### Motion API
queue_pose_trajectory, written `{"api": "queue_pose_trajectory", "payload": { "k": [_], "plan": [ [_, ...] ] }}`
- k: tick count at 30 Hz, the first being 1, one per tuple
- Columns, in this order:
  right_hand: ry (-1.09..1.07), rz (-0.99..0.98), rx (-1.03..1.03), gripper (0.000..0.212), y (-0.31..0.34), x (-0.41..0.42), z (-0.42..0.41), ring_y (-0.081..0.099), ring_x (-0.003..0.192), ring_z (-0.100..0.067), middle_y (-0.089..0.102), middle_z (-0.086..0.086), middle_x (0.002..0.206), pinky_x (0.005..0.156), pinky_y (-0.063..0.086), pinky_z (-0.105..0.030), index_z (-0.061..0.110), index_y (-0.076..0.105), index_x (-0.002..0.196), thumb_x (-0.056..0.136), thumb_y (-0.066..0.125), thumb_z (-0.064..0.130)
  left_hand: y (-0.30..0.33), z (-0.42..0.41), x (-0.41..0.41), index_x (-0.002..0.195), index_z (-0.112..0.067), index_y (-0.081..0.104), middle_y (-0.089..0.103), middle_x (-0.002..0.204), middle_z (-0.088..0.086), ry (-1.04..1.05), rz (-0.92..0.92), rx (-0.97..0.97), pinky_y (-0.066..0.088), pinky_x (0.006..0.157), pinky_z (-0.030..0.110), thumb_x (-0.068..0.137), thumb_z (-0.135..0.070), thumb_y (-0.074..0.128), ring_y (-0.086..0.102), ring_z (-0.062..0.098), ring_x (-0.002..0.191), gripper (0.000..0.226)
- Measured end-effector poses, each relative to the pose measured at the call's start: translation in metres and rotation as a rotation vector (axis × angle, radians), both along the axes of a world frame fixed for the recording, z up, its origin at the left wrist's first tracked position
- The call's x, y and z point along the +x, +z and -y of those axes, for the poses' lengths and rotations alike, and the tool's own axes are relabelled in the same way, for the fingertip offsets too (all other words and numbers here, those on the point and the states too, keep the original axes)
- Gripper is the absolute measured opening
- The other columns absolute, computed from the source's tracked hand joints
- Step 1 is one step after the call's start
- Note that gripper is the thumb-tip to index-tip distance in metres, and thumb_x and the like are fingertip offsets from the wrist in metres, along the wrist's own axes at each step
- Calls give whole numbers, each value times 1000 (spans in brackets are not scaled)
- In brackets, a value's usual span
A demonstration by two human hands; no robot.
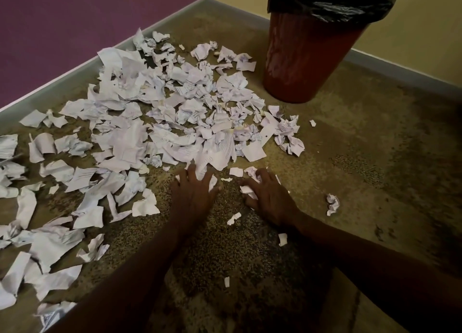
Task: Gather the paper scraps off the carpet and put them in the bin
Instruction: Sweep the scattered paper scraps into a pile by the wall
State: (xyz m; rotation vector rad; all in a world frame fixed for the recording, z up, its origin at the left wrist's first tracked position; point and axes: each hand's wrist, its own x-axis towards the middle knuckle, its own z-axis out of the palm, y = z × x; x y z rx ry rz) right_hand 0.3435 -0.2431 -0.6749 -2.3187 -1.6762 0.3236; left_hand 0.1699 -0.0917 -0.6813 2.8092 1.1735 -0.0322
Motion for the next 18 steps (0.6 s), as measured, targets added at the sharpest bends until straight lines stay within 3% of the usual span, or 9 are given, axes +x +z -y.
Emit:
{"api": "queue_pose_trajectory", "payload": {
  "k": [3, 6, 11, 13, 16, 18],
  "plan": [
    [-55, -113, 56, 38, 0, 4, -3, 47, 112, -19, 45, -1, 127, 86, 48, -35, 27, 54, 123, 88, 60, 40, 2, -12, -2, 129, -12, 54, 49, 133, 25, -55, 3, -20, 57, 73, 52, 99, -44, 45, 50, 45, 117, 45],
    [-116, -242, 135, 30, 3, 10, -7, 54, 97, -17, 53, -2, 112, 79, 46, -32, 15, 61, 109, 83, 68, 27, 3, -20, -7, 115, -1, 56, 56, 108, 28, -105, 10, -12, 58, 58, 47, 96, -29, 50, 61, 44, 90, 34],
    [-289, -387, 239, 22, 6, 16, -8, 53, 75, -13, 58, -1, 83, 62, 35, -18, 11, 62, 84, 68, 77, 15, 19, -15, -19, 122, -3, 51, 54, 119, 20, 88, 229, -143, 47, 82, 43, 98, -26, 50, 57, 36, 102, 34],
    [-387, -456, 254, 21, 7, 16, -9, 54, 68, -14, 62, -2, 77, 57, 38, -17, 9, 64, 80, 66, 79, 15, 29, -12, -26, 118, -6, 55, 58, 115, 16, 182, 361, -223, 42, 81, 37, 97, -25, 51, 56, 31, 101, 29],
    [-509, -587, 263, 19, 18, 15, -12, 59, 64, -14, 66, -5, 71, 59, 45, -30, 8, 65, 75, 70, 80, 19, 47, -10, -31, 111, -3, 61, 64, 103, 12, 324, 571, -326, 39, 78, 32, 95, -18, 55, 58, 29, 94, 23],
    [-593, -738, 278, 13, 30, 13, -17, 59, 59, -4, 68, 1, 69, 54, 47, -24, 13, 68, 75, 73, 80, 17, 60, -11, -31, 106, 0, 63, 61, 95, 7, 395, 671, -371, 35, 76, 28, 96, -16, 55, 56, 24, 89, 20]
  ]
}}
